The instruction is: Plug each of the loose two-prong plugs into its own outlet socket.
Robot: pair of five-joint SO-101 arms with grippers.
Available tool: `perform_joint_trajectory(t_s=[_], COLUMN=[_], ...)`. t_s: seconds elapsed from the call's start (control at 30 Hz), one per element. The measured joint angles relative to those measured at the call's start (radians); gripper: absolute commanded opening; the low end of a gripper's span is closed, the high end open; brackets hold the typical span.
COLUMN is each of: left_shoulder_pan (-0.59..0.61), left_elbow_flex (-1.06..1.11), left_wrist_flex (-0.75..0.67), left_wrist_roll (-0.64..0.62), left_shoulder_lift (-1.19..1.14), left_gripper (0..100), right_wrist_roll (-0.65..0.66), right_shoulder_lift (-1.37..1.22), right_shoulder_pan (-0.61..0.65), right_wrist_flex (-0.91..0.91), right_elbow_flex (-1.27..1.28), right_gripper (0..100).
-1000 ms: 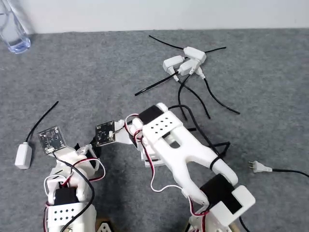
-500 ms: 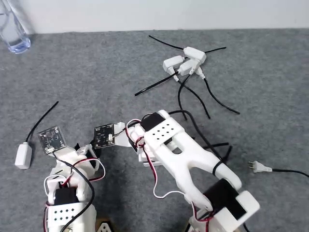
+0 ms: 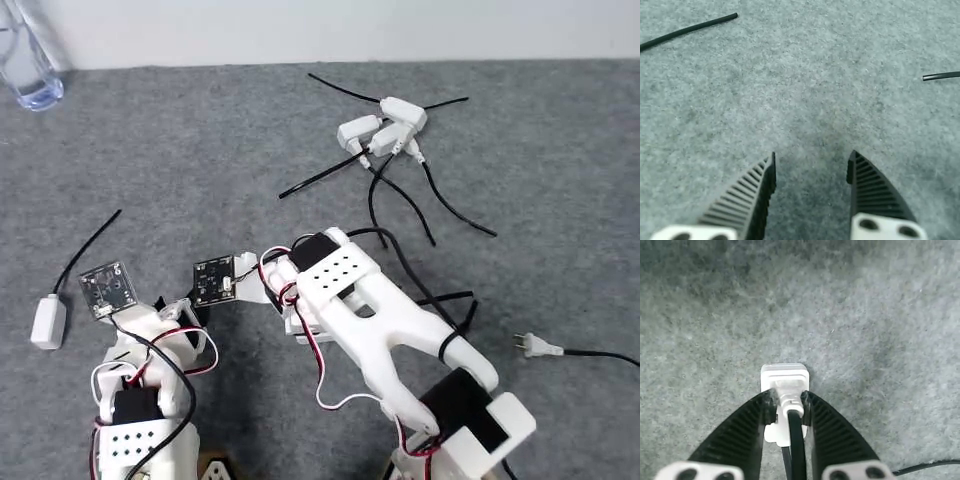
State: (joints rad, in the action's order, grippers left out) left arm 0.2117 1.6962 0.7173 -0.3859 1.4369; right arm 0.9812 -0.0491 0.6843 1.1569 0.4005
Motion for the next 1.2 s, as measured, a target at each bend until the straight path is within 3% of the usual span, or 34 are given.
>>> perform_joint_trajectory(t_s=[0.1, 0.17, 0.6, 0.93, 1.03, 1.17, 1.2], left_shoulder_pan=[0.000, 0.000, 0.000, 0.000, 0.000, 0.000, 0.000], left_elbow_flex=[0.000, 0.000, 0.000, 0.000, 0.000, 0.000, 0.000], left_wrist_flex=[0.000, 0.000, 0.000, 0.000, 0.000, 0.000, 0.000], left_wrist_roll=[0.000, 0.000, 0.000, 0.000, 0.000, 0.000, 0.000], left_shoulder_lift=[0.000, 0.000, 0.000, 0.000, 0.000, 0.000, 0.000], left_gripper=[23, 23, 23, 23, 23, 23, 23], right_wrist_roll=[-0.044, -0.101, -0.143, -0.143, -0.143, -0.143, -0.143], right_shoulder_lift=[0.026, 0.048, 0.126, 0.126, 0.126, 0.126, 0.126], right_shoulder_pan=[0.000, -0.009, -0.008, -0.008, -0.008, -0.008, -0.008], right_wrist_flex=[0.005, 0.006, 0.003, -0.161, -0.215, -0.256, -0.272], right_elbow_flex=[0.026, 0.035, 0.109, 0.264, 0.285, 0.288, 0.288], right_gripper=[30.9, 35.0, 35.0, 35.0, 28.1, 0.0, 3.7])
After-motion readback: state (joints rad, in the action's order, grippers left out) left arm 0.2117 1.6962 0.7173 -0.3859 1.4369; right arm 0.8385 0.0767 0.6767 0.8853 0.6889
